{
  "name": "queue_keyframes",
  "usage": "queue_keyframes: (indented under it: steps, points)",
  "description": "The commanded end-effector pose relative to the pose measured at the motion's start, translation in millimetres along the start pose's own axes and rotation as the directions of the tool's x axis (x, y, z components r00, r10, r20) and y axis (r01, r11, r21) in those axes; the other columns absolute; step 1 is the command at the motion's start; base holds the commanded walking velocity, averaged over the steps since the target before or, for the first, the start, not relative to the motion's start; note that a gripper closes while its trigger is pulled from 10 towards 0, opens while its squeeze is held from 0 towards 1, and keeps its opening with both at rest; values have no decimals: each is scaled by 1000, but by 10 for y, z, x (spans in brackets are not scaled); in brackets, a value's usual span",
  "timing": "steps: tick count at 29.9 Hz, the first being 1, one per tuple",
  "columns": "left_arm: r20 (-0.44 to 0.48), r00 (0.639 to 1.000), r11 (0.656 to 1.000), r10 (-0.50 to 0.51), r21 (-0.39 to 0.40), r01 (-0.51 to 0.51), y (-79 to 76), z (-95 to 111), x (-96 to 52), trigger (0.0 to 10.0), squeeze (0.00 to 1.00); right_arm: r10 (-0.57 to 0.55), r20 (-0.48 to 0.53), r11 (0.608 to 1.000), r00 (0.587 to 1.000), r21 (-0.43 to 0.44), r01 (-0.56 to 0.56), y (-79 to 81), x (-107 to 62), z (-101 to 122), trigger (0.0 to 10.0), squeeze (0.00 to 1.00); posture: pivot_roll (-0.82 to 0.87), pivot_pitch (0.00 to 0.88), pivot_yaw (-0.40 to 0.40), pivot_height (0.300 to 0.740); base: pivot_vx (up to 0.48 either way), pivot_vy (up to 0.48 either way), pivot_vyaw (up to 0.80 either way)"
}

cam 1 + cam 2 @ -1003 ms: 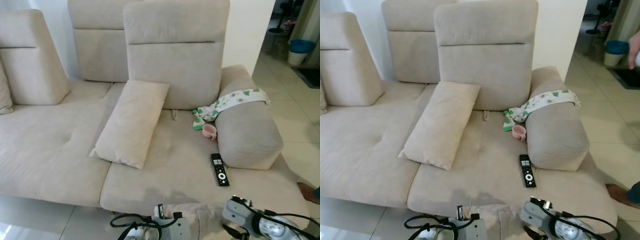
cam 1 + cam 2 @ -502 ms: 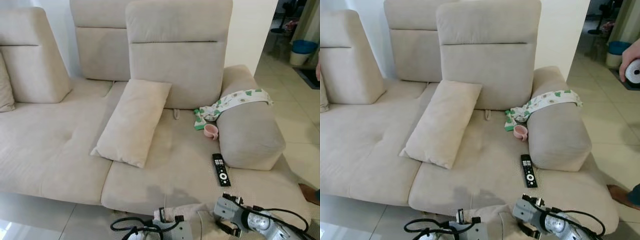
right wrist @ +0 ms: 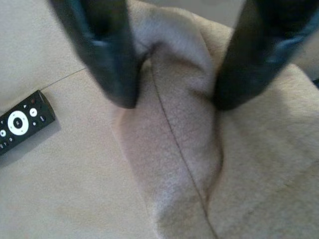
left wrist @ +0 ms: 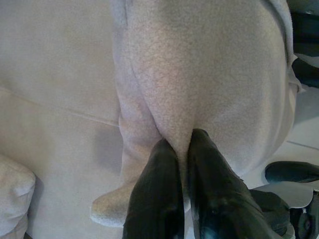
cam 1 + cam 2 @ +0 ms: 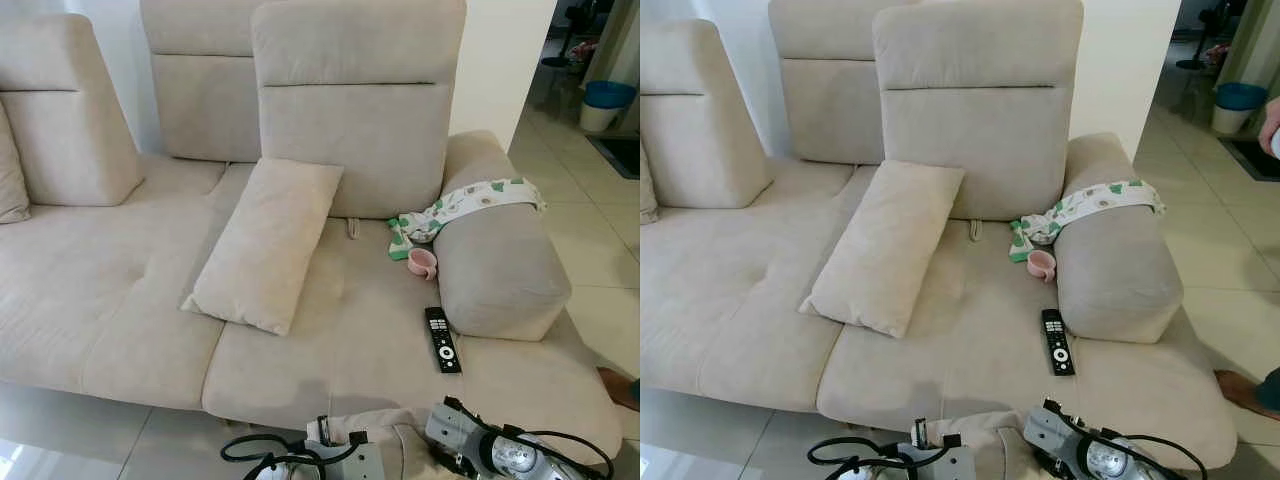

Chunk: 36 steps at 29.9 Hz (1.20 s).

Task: Move the pillow to the sofa from floor

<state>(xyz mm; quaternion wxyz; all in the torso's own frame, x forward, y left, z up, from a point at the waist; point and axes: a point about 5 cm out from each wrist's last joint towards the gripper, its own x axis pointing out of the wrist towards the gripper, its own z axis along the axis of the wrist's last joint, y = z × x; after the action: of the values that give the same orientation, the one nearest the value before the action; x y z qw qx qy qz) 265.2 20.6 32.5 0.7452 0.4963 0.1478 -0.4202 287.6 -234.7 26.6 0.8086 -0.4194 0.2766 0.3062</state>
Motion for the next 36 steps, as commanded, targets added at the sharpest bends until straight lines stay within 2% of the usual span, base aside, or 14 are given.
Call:
queue_keyframes:
  steps: [1, 6, 13, 14, 15, 18, 19, 21, 25, 26, 27, 28, 33, 36]
  points:
    - [-6, 999, 999, 36, 28, -36, 67, -6, -18, 10000, 0, 45, -56, 998, 997, 46, -42, 169, 8, -144, 0, 0, 46, 143, 78, 615, 0, 0, 0]
    - [-1, 999, 998, 46, 31, -46, 103, 17, 1, 10000, 0, 19, -45, 994, 999, 108, -14, 256, -40, -223, 0, 0, 30, 128, 79, 615, 0, 0, 0]
    - [24, 995, 995, 97, 25, -98, 198, 65, 17, 10000, 0, -63, 14, 987, 998, 151, 60, 209, -96, -175, 0, 0, 13, 100, 72, 615, 0, 0, 0]
    - [42, 986, 986, 164, 0, -164, 293, 95, 7, 10000, 0, -121, 63, 977, 991, 184, 108, 164, -133, -93, 0, 0, 8, 91, 69, 615, 0, 0, 0]
    - [42, 986, 986, 164, 0, -164, 293, 95, 7, 10000, 0, -121, 63, 977, 991, 184, 108, 164, -133, -93, 0, 0, 8, 91, 69, 615, 0, 0, 0]
    - [87, 918, 917, 387, -138, -374, 624, 163, -88, 10000, 0, -283, 192, 934, 940, 276, 226, 140, -326, 174, 0, 0, -7, 65, 62, 615, 0, 0, 0]
    - [87, 918, 917, 387, -138, -374, 624, 163, -88, 10000, 0, -283, 192, 934, 940, 276, 226, 140, -326, 174, 0, 0, -7, 65, 62, 615, 0, 0, 0]
    - [91, 888, 885, 451, -173, -432, 733, 164, -135, 10000, 0, -320, 224, 921, 920, 300, 247, 194, -410, 252, 0, 0, -18, 48, 60, 615, 0, 0, 0]
    - [104, 899, 901, 425, -146, -409, 777, 148, -164, 10000, 0, -357, 265, 909, 896, 318, 268, 274, -515, 355, 0, 0, -45, 18, 58, 615, 0, 0, 0]
    - [113, 913, 917, 393, -122, -379, 776, 133, -180, 10000, 0, -372, 290, 906, 882, 319, 277, 313, -567, 432, 7412, 0, -51, 11, 57, 615, 0, 0, 0]
    - [113, 913, 917, 393, -122, -379, 776, 133, -180, 10000, 0, -372, 290, 906, 882, 319, 277, 313, -567, 432, 7412, 0, -51, 11, 57, 615, 0, 0, 0]
    - [117, 920, 926, 373, -106, -362, 773, 118, -193, 10000, 0, -384, 308, 902, 871, 328, 281, 339, -607, 497, 10000, 0, -53, 8, 57, 615, 0, 0, 0]
    - [119, 926, 934, 357, -71, -351, 800, 62, -245, 10000, 0, -419, 373, 891, 828, 342, 298, 357, -678, 683, 10000, 0, -64, 0, 54, 615, 0, 0, 0]
    - [133, 919, 929, 371, -62, -366, 840, 13, -322, 10000, 0, -447, 434, 880, 782, 368, 299, 428, -796, 881, 10000, 0, -63, 0, 54, 615, 0, 0, 0]
